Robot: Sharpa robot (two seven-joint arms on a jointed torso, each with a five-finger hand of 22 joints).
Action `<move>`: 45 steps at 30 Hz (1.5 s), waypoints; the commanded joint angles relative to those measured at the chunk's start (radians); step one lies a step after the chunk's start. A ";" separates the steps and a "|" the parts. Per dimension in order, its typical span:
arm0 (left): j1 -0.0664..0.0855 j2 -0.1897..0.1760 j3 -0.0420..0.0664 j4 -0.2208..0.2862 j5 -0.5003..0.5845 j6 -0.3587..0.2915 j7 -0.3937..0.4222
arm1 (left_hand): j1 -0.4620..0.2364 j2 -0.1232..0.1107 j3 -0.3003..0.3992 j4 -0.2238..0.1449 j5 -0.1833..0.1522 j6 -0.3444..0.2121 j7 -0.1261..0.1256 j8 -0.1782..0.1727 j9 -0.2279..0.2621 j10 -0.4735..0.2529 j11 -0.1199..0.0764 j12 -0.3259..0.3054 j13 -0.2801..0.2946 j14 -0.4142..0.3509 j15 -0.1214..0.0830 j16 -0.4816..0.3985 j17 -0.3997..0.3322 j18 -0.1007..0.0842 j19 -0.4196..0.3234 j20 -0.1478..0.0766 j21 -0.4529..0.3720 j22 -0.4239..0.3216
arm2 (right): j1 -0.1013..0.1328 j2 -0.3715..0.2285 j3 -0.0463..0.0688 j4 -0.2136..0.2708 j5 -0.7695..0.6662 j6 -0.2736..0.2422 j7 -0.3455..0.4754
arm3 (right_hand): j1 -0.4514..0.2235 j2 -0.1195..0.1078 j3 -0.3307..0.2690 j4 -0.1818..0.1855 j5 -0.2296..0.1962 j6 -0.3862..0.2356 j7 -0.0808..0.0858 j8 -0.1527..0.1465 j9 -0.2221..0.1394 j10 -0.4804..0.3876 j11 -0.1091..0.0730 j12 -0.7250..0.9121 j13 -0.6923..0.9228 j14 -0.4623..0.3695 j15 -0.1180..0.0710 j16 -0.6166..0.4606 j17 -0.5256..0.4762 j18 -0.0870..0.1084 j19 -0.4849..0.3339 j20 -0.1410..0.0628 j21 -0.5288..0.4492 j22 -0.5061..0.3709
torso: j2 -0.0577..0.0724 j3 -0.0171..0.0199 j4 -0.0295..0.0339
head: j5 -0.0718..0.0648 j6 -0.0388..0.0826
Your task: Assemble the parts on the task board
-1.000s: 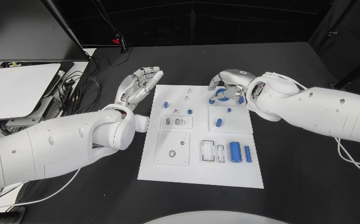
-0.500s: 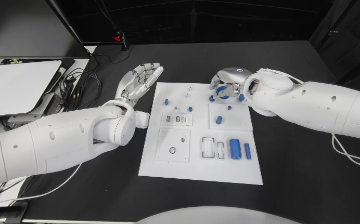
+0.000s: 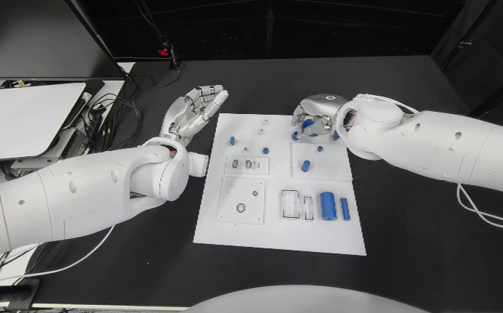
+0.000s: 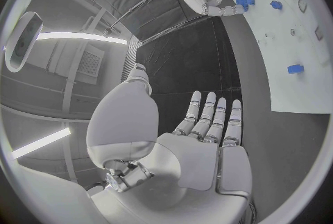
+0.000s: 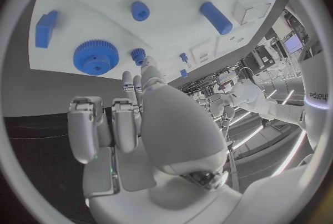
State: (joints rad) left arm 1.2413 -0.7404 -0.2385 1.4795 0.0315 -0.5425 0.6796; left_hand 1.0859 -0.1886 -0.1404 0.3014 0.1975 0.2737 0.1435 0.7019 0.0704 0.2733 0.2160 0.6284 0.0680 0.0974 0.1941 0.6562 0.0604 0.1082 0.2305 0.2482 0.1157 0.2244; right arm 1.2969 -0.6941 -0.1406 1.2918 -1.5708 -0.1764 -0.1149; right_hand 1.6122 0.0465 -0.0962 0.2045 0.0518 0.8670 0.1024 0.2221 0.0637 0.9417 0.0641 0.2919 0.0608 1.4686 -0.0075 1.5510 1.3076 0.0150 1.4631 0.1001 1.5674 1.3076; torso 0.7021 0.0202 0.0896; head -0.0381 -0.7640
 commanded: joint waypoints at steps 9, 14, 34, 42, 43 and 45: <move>0.001 -0.002 0.001 0.001 -0.001 0.013 0.321 | -0.001 0.012 0.008 0.000 0.005 0.005 0.125 0.003 -0.001 0.001 0.008 0.005 -0.001 0.000 0.010 0.006 0.001 0.014 0.002 0.007 0.004 0.001 | -0.007 0.030 0.000 -0.011 -0.059 0.053 -0.039 | 0.040 -0.001 0.019 0.011 -0.004 0.027 -0.004 -0.026 0.002 0.051 0.002 -0.042 -0.001 0.088 0.005 0.005 0.190 -0.012 0.100 0.000 -0.001 0.252 | -0.004 -0.0011 0.0010 | -0.016 -0.012; 0.001 -0.005 0.001 0.003 -0.001 0.013 0.321 | 0.000 0.011 0.008 0.000 0.005 0.005 0.125 0.004 -0.001 0.001 0.009 0.005 -0.002 0.000 0.010 0.007 0.001 0.014 0.002 0.007 0.005 0.002 | -0.010 0.041 0.000 -0.019 -0.084 0.068 -0.057 | 0.046 -0.004 0.023 0.016 -0.004 0.035 -0.004 -0.032 0.003 0.061 0.003 -0.057 -0.001 0.088 0.007 0.005 0.189 -0.012 0.100 0.001 -0.001 0.252 | -0.005 -0.0020 -0.0012 | -0.013 -0.016; 0.001 -0.012 0.001 0.004 -0.001 0.016 0.319 | 0.002 0.029 0.020 0.000 0.011 0.004 0.129 0.006 -0.002 0.000 0.012 0.009 -0.002 0.000 0.013 0.010 0.001 0.012 0.000 0.008 0.008 0.004 | -0.013 0.070 0.000 -0.034 -0.101 0.098 -0.106 | 0.044 -0.001 0.029 0.039 -0.004 0.054 -0.006 -0.044 0.003 0.084 0.007 -0.086 0.000 0.087 0.011 0.004 0.186 -0.011 0.097 0.005 -0.002 0.248 | -0.010 -0.0039 -0.0032 | -0.017 -0.022; 0.001 -0.013 0.001 0.003 -0.001 0.017 0.316 | 0.003 0.033 0.022 0.000 0.012 0.004 0.129 0.006 -0.002 -0.001 0.013 0.010 -0.002 0.000 0.014 0.011 0.001 0.011 -0.001 0.008 0.009 0.004 | -0.014 0.076 0.000 -0.040 -0.100 0.131 -0.114 | 0.046 0.007 0.035 0.054 -0.005 0.093 -0.003 -0.037 0.009 0.123 0.002 -0.093 0.001 0.087 0.009 0.003 0.185 -0.011 0.096 0.008 -0.003 0.247 | -0.011 -0.0032 -0.0019 | -0.016 -0.024; 0.001 -0.014 0.001 0.003 -0.001 0.016 0.316 | 0.003 0.035 0.024 0.000 0.013 0.004 0.129 0.006 -0.003 -0.001 0.013 0.011 -0.002 0.000 0.014 0.011 0.001 0.011 -0.001 0.007 0.009 0.004 | -0.014 0.077 0.000 -0.040 -0.099 0.135 -0.116 | 0.048 0.007 0.036 0.056 -0.005 0.101 -0.001 -0.035 0.009 0.131 0.000 -0.094 0.001 0.087 0.007 0.003 0.185 -0.011 0.095 0.007 -0.003 0.247 | -0.011 -0.0030 -0.0014 | -0.016 -0.024; 0.001 -0.014 0.001 0.003 -0.001 0.016 0.316 | 0.003 0.035 0.024 0.000 0.013 0.004 0.130 0.006 -0.003 -0.001 0.013 0.011 -0.002 0.000 0.014 0.011 0.001 0.011 -0.001 0.007 0.009 0.004 | -0.014 0.079 0.000 -0.041 -0.099 0.140 -0.120 | 0.049 0.004 0.036 0.060 -0.005 0.110 0.002 -0.035 0.010 0.141 -0.003 -0.098 0.000 0.087 0.004 0.003 0.182 -0.010 0.095 0.005 -0.004 0.246 | -0.011 -0.0030 -0.0006 | -0.017 -0.024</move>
State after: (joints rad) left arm 1.2413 -0.7542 -0.2387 1.4813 0.0318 -0.5363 0.6797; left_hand 1.0917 -0.1628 -0.1226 0.3026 0.2068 0.2737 0.1435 0.7018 0.0687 0.2733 0.2232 0.6360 0.0672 0.0974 0.2013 0.6639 0.0603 0.1082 0.2305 0.2482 0.1195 0.2271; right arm 1.2816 -0.6173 -0.1407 1.2508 -1.6613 -0.0666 -0.2185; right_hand 1.6581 0.0478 -0.0613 0.2593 0.0518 0.9709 0.1074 0.1851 0.0719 1.0776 0.0607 0.1969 0.0608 1.4648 -0.0036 1.5509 1.3073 0.0151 1.4669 0.1039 1.5674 1.3074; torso 0.6914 0.0168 0.0871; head -0.0550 -0.7881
